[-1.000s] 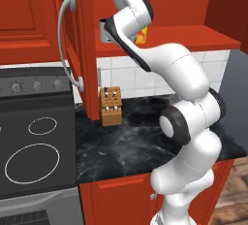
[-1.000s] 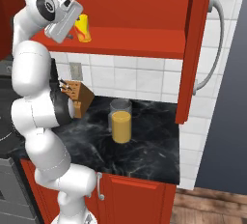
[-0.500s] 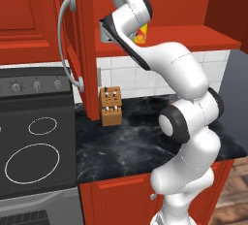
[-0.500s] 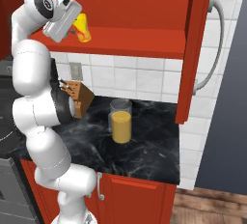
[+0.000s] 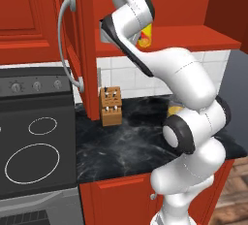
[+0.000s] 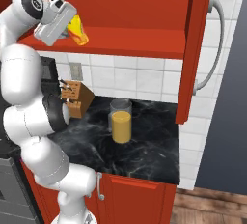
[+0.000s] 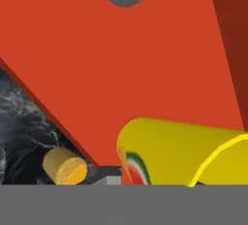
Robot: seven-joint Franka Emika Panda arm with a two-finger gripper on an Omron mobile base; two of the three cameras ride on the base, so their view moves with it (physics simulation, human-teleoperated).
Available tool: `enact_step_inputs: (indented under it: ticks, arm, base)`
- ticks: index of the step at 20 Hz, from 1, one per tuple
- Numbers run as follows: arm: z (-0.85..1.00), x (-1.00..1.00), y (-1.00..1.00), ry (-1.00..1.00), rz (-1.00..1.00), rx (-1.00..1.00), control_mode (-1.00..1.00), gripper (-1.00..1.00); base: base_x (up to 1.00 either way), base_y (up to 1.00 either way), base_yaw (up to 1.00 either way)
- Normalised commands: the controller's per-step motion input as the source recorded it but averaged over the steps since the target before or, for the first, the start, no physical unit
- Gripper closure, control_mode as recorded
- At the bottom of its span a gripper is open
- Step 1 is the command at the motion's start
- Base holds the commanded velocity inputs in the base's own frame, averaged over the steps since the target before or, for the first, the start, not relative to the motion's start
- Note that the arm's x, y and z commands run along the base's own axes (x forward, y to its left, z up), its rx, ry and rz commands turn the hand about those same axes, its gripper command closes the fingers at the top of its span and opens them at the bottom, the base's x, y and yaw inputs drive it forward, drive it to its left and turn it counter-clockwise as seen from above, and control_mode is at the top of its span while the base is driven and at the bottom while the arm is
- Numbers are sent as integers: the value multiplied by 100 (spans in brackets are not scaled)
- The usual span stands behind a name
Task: There is a tray on the dining counter. Grab the cup, mug, and pitcher and place them on the tray. The pitcher may be placed next to the tray if it cannot fit the tray.
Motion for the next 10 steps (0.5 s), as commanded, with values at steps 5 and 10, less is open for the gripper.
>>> enact_step_inputs:
  ticks: [5, 10]
  arm:
    - [-17, -94, -23, -5, -7, 0, -100, 100]
    - [-16, -100, -35, -5, -10, 0, -100, 100]
  base:
    - [0, 0, 0]
    - [0, 0, 0]
